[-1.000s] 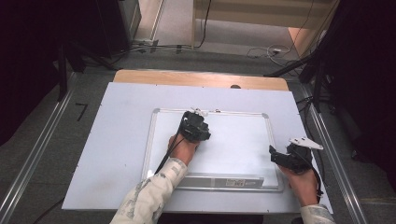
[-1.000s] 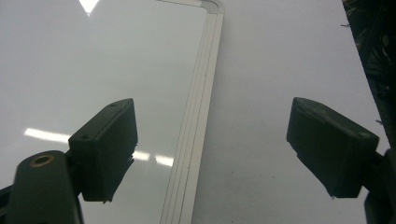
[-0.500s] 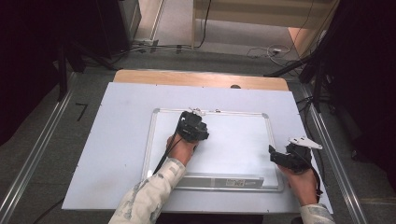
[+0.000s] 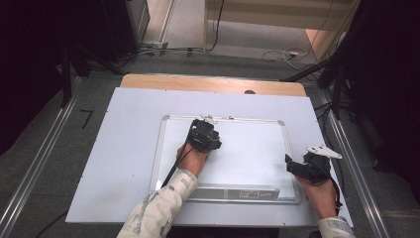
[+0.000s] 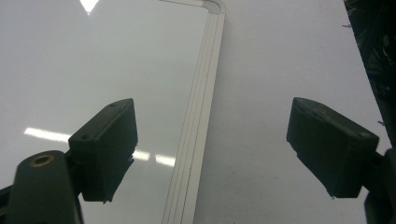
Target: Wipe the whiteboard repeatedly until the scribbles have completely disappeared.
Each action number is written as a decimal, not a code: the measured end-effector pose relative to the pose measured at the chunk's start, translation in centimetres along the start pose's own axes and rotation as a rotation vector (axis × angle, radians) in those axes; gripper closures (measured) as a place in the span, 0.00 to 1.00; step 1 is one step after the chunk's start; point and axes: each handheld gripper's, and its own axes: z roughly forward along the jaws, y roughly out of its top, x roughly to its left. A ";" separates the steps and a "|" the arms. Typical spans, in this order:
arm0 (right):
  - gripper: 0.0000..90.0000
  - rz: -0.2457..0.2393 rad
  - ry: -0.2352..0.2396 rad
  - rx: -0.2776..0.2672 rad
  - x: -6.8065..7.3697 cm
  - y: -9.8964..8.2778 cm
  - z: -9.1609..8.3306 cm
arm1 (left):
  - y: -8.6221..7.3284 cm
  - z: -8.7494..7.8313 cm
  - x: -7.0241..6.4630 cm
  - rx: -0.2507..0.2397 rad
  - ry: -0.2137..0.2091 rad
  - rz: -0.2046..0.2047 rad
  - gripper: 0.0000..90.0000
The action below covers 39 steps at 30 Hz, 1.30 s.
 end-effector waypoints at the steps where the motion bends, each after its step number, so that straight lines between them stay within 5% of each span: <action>1: 0.17 0.000 0.000 0.000 0.0 0.0 0.0 | 0.0 0.0 0.0 0.000 0.000 0.000 0.46; 17: 0.17 -0.002 -0.002 0.001 0.0 0.0 0.1 | 0.0 -0.2 0.1 -0.001 -0.008 -0.006 0.45; 25: 0.17 0.000 -0.001 -0.001 0.1 0.0 0.0 | 0.9 -1.6 -0.1 -0.049 -0.017 0.005 0.45; 39: 0.17 -0.002 0.000 0.000 0.1 0.1 0.0 | 1.1 -2.5 1.2 -0.072 -0.026 -0.042 0.45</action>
